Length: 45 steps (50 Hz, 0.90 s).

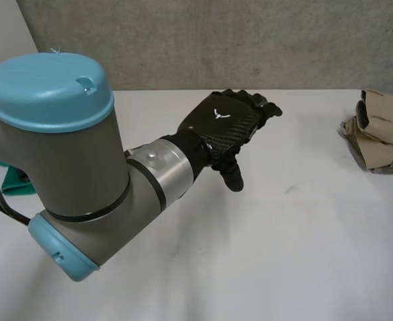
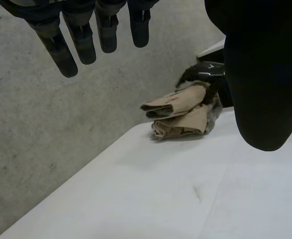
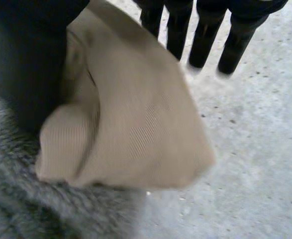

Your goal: Fold the laundry.

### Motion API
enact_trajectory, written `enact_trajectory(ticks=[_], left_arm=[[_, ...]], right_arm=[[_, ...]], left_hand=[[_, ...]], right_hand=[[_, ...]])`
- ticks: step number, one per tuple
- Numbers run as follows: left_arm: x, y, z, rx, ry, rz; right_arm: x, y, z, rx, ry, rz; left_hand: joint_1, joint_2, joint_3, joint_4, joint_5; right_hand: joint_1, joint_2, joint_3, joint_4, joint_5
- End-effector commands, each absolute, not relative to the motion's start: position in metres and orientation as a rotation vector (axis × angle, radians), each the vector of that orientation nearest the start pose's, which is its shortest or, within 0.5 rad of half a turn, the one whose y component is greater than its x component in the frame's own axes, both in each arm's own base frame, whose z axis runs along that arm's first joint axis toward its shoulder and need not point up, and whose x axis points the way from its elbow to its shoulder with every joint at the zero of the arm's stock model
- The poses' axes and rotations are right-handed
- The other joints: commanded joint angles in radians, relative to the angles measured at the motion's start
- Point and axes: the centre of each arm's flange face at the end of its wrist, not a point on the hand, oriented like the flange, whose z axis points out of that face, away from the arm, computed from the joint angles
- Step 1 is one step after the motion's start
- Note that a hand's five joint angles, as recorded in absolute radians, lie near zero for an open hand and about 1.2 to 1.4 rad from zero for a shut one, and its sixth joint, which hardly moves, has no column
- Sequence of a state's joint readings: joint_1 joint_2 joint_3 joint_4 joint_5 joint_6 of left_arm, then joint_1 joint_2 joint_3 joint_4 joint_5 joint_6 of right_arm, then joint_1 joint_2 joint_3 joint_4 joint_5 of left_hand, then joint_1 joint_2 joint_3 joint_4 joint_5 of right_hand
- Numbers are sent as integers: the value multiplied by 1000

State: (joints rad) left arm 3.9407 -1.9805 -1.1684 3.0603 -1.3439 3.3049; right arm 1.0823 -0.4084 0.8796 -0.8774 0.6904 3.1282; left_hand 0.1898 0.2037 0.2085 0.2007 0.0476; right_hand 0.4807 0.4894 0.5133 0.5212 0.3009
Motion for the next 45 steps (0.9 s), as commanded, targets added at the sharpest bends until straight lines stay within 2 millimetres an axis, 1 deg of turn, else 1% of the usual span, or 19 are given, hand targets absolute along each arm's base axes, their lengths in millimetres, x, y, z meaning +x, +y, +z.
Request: enact_trajectory(ticks=[1,9,13,17,19,22,24,25,28,29,32,33,36,37,39,40,41,44,45], left_arm=[[-387,-163,283,-1087,-1630,1636],[-387,-157,291,-1083,-1601,1643],[-387,-152,297,-1081,-1582,1647],[-386,-146,307,-1074,-1545,1669],[-385,-146,316,-1059,-1515,1700],[-383,-148,330,-1030,-1467,1760],[-382,-149,337,-1011,-1445,1795],[-380,-151,342,-994,-1435,1823],[-371,-169,360,-888,-1433,1958],[-366,-177,363,-854,-1446,1999],[-340,-222,368,-723,-1548,2162],[-324,-244,369,-684,-1597,2237],[-297,-279,365,-668,-1683,2341],[-279,-303,356,-670,-1760,2394],[-263,-329,340,-687,-1856,2423],[-255,-341,332,-698,-1899,2438],[-239,-365,317,-729,-1967,2472],[-216,-401,290,-793,-2053,2506],[-202,-422,269,-856,-2105,2505]], right_arm=[[-87,-516,137,-591,1835,-2447],[-135,-482,164,-486,2059,-2425],[-171,-466,170,-516,2243,-2484],[-210,-455,188,-523,2547,-2619],[-219,-452,214,-556,2693,-2728],[-220,-451,238,-514,2803,-2854],[-202,-458,247,-510,2745,-2910],[-167,-468,261,-551,2596,-2968],[-121,-467,292,-552,2367,-3043],[-90,-461,310,-535,2226,-3060],[-45,-449,322,-549,2049,-3014],[-15,-439,321,-588,1962,-2937],[37,-417,317,-705,1829,-2801],[70,-401,310,-782,1771,-2711],[97,-384,300,-859,1724,-2627],[121,-368,284,-913,1705,-2543],[130,-362,278,-933,1704,-2510],[168,-332,247,-1035,1716,-2364],[175,-326,241,-1060,1718,-2336]], left_hand=[[3,-11,-16,-8,-29],[0,-14,-19,-11,-32],[-3,-17,-21,-14,-35],[-9,-23,-27,-19,-41],[-9,-23,-27,-19,-41],[-3,-17,-21,-14,-35],[0,-14,-19,-11,-32],[0,-14,-19,-11,-32],[-9,-22,-27,-19,-41],[-9,-23,-27,-19,-41],[-12,-25,-30,-22,-44],[-14,-28,-33,-25,-47],[-15,-29,-34,-26,-48],[-15,-29,-34,-26,-48],[-15,-29,-34,-26,-48],[-15,-29,-34,-26,-48],[-15,-29,-34,-26,-48],[-15,-29,-34,-26,-48],[-15,-29,-34,-26,-48]], right_hand=[[-306,-315,-339,-347,-301],[-306,-315,-339,-347,-301],[-306,-315,-339,-347,-301],[-306,-315,-339,-347,-301],[-306,-315,-339,-347,-301],[-306,-315,-339,-347,-301],[-306,-315,-339,-347,-301],[-306,-315,-339,-347,-301],[-306,-315,-339,-347,-301],[-306,-315,-339,-347,-301],[-306,-315,-339,-347,-301],[-306,-315,-339,-347,-301],[-306,-315,-339,-347,-301],[-306,-315,-339,-347,-301],[-306,-315,-339,-347,-301],[-306,-315,-339,-347,-301],[-306,-315,-339,-347,-301],[-306,-315,-339,-347,-301],[-306,-315,-339,-347,-301]])
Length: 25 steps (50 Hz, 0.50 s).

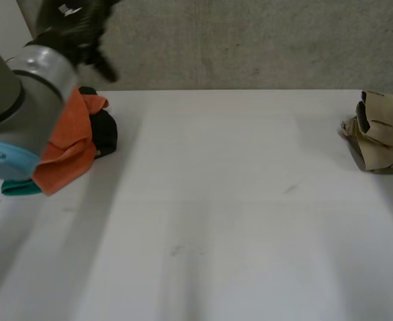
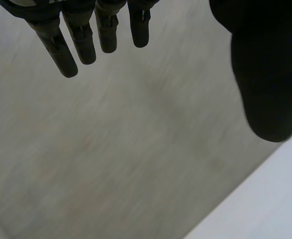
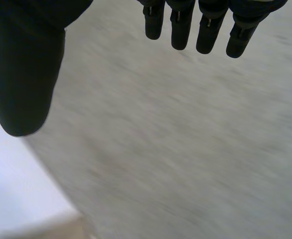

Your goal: Fold the laundry.

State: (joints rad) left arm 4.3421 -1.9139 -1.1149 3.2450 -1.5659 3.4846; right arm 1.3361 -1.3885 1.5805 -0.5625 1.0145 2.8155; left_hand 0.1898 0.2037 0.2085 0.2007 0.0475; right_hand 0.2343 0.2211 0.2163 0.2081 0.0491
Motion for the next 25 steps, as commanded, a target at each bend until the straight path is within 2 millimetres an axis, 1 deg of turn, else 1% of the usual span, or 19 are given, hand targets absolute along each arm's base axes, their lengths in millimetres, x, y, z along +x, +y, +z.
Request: enact_trajectory(ticks=[1,2,3,4,7,8,11,12,13,14,15,16,18,20,22,23,25], left_arm=[[-195,-432,257,757,1808,-2120],[-188,-441,245,780,1814,-2094],[-182,-448,233,805,1823,-2069],[-174,-461,211,865,1834,-2031],[-163,-477,184,927,1837,-1994],[-160,-485,171,956,1834,-1980],[-157,-496,154,958,1834,-1966],[-157,-500,148,958,1834,-1966],[-157,-502,146,958,1834,-1966],[-157,-503,143,957,1836,-1964],[-158,-504,144,956,1832,-1969],[-161,-503,146,962,1829,-1974],[-168,-499,149,971,1827,-1984],[-183,-490,163,970,1814,-2012],[-198,-479,186,952,1793,-2056],[-211,-465,212,917,1786,-2115],[-223,-447,234,875,1804,-2187]], right_arm=[[181,-319,236,-1083,1723,-2309],[185,-314,231,-1107,1729,-2286],[191,-303,219,-1144,1755,-2235],[193,-299,213,-1159,1770,-2211],[194,-289,197,-1199,1840,-2153],[193,-287,194,-1207,1858,-2141],[191,-285,187,-1206,1904,-2106],[190,-285,186,-1204,1911,-2099],[190,-285,185,-1203,1918,-2096],[189,-284,184,-1204,1923,-2089],[189,-284,183,-1202,1928,-2084],[189,-284,183,-1201,1931,-2083],[188,-284,182,-1198,1938,-2079],[187,-284,182,-1196,1942,-2076],[187,-284,183,-1189,1943,-2079],[186,-285,186,-1185,1942,-2092],[185,-286,188,-1180,1947,-2107]], left_hand=[[-15,-29,-34,-26,-48],[-15,-29,-34,-26,-48],[-15,-29,-34,-26,-48],[-15,-29,-34,-26,-48],[-15,-29,-34,-26,-48],[-9,-23,-27,-20,-41],[50,36,31,39,18],[239,225,220,228,207],[383,369,365,372,351],[582,569,564,572,550],[1108,1094,1089,1097,1075],[1205,1192,1187,1195,1173],[1206,1193,1188,1196,1174],[1206,1193,1188,1196,1174],[1206,1193,1188,1196,1174],[1206,1193,1188,1196,1174],[1206,1193,1188,1196,1174]], right_hand=[[-60,-47,-42,-34,-49],[-60,-47,-42,-34,-49],[-60,-47,-42,-34,-49],[-60,-47,-42,-34,-49],[-60,-47,-42,-34,-49],[-60,-47,-42,-34,-49],[-60,-47,-42,-34,-49],[-60,-47,-42,-34,-49],[-60,-47,-42,-34,-49],[-60,-47,-42,-34,-49],[-60,-47,-42,-34,-49],[-60,-47,-42,-34,-49],[-60,-47,-42,-34,-49],[-60,-47,-42,-34,-49],[-60,-47,-42,-34,-49],[-60,-47,-42,-34,-49],[-60,-47,-42,-34,-49]])
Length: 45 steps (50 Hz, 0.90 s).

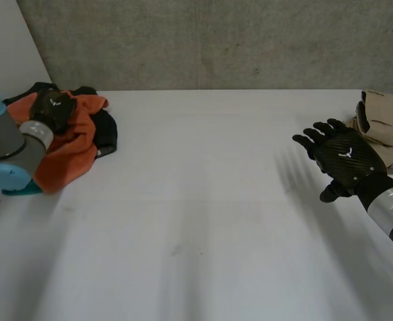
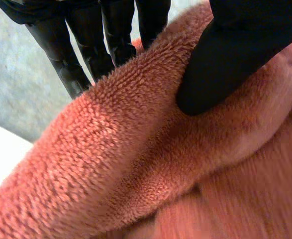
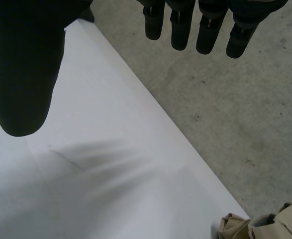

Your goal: Fold the laundry.

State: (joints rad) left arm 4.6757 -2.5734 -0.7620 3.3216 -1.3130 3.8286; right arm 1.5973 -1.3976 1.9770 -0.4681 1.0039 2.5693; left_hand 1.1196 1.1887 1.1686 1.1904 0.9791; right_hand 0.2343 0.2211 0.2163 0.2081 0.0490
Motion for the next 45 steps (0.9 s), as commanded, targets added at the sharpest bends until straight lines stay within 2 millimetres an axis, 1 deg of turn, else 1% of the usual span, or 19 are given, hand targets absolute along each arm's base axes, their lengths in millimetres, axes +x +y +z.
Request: enact_trajectory(ticks=[1,2,5,6,9,10,12,14,15,16,18,19,20,24,29,33,36,39,45], left_arm=[[-228,-437,244,855,1824,-2223],[-239,-415,262,824,1874,-2309],[-260,-378,282,799,1970,-2436],[-275,-352,291,797,2048,-2519],[-297,-316,293,828,2193,-2597],[-312,-297,283,869,2303,-2603],[-327,-279,272,933,2404,-2585],[-357,-249,244,1080,2567,-2501],[-363,-243,238,1117,2589,-2479],[-379,-222,223,1239,2638,-2429],[-392,-206,211,1337,2664,-2399],[-397,-200,209,1377,2670,-2393],[-400,-199,212,1403,2658,-2413],[-397,-207,223,1352,2632,-2464],[-381,-215,251,1252,2548,-2551],[-346,-234,275,1059,2466,-2594],[-331,-238,282,1022,2407,-2597],[-316,-238,274,1042,2359,-2521],[-299,-235,235,1255,2197,-2267]], right_arm=[[184,-288,190,-1169,1961,-2125],[183,-289,192,-1160,1969,-2138],[179,-290,203,-1127,1989,-2203],[179,-290,205,-1118,1998,-2211],[177,-289,209,-1095,2031,-2222],[176,-289,209,-1092,2037,-2220],[176,-290,209,-1088,2047,-2217],[176,-289,209,-1088,2057,-2207],[176,-289,209,-1088,2059,-2203],[175,-290,208,-1086,2064,-2202],[175,-289,208,-1087,2065,-2197],[175,-289,206,-1087,2070,-2190],[176,-289,206,-1088,2070,-2187],[175,-289,203,-1088,2081,-2175],[177,-289,204,-1091,2072,-2175],[179,-288,206,-1102,2071,-2167],[186,-278,205,-1121,2100,-2069],[195,-265,206,-1145,2123,-1952],[220,-220,206,-1150,2169,-1632]], left_hand=[[277,208,228,206,243],[277,208,228,206,243],[277,208,228,206,243],[277,208,228,206,243],[277,208,228,206,243],[277,208,228,206,243],[277,208,228,206,243],[277,208,228,206,243],[277,208,228,206,243],[277,208,228,206,243],[277,208,228,206,243],[123,54,74,52,89],[-291,-360,-340,-362,-325],[-931,-1001,-980,-1002,-966],[-921,-990,-970,-992,-955],[-903,-972,-952,-974,-937],[-903,-972,-952,-974,-937],[-903,-972,-952,-974,-937],[-883,-952,-932,-953,-917]], right_hand=[[-60,-47,-42,-34,-49],[-60,-47,-42,-34,-49],[-60,-47,-42,-34,-49],[-60,-47,-42,-34,-49],[-60,-47,-42,-34,-49],[-60,-47,-42,-34,-49],[-60,-47,-42,-34,-49],[-60,-47,-42,-34,-49],[-60,-47,-42,-34,-49],[-60,-47,-42,-34,-49],[-60,-47,-42,-34,-49],[-60,-47,-42,-34,-49],[-60,-47,-42,-34,-49],[-60,-47,-42,-34,-49],[-60,-47,-42,-34,-49],[-60,-47,-42,-34,-49],[-60,-47,-42,-34,-49],[-60,-47,-42,-34,-49],[-60,-47,-42,-34,-49]])
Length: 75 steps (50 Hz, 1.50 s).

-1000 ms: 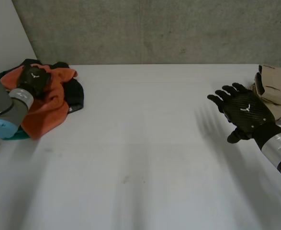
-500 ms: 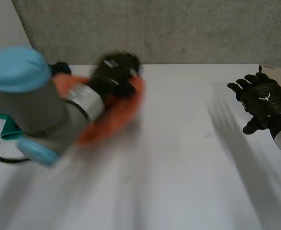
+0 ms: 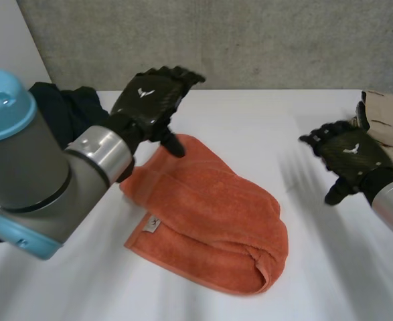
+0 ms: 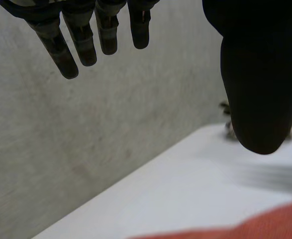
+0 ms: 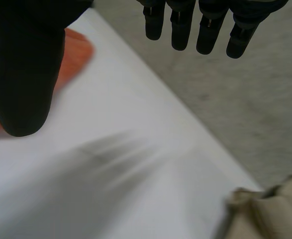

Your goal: Fold the laundry.

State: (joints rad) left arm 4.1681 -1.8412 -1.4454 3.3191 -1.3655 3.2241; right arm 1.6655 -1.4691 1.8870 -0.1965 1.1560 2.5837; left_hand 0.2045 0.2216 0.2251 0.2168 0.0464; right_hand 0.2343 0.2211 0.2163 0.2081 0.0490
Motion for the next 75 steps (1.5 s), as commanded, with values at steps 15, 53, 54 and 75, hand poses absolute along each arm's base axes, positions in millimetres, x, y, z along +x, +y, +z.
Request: enact_trajectory(ticks=[15,53,54,75], left_arm=[[-291,-264,144,1571,2029,-1848],[-297,-227,316,796,2028,-2514],[-298,-231,310,801,2044,-2484],[-293,-234,303,839,2041,-2390]], right_arm=[[266,-179,160,-993,2210,-1450],[301,-285,302,-1260,1500,-2445],[309,-290,292,-1297,1437,-2413],[225,-281,217,-465,2364,-1864]], left_hand=[[208,191,188,196,192],[1192,1175,1171,1179,1175],[1192,1175,1171,1179,1175],[1192,1175,1171,1179,1175]], right_hand=[[-38,-25,-20,-12,-27],[1162,1175,1180,1188,1173],[1162,1175,1180,1188,1173],[-60,-47,-42,-34,-49]])
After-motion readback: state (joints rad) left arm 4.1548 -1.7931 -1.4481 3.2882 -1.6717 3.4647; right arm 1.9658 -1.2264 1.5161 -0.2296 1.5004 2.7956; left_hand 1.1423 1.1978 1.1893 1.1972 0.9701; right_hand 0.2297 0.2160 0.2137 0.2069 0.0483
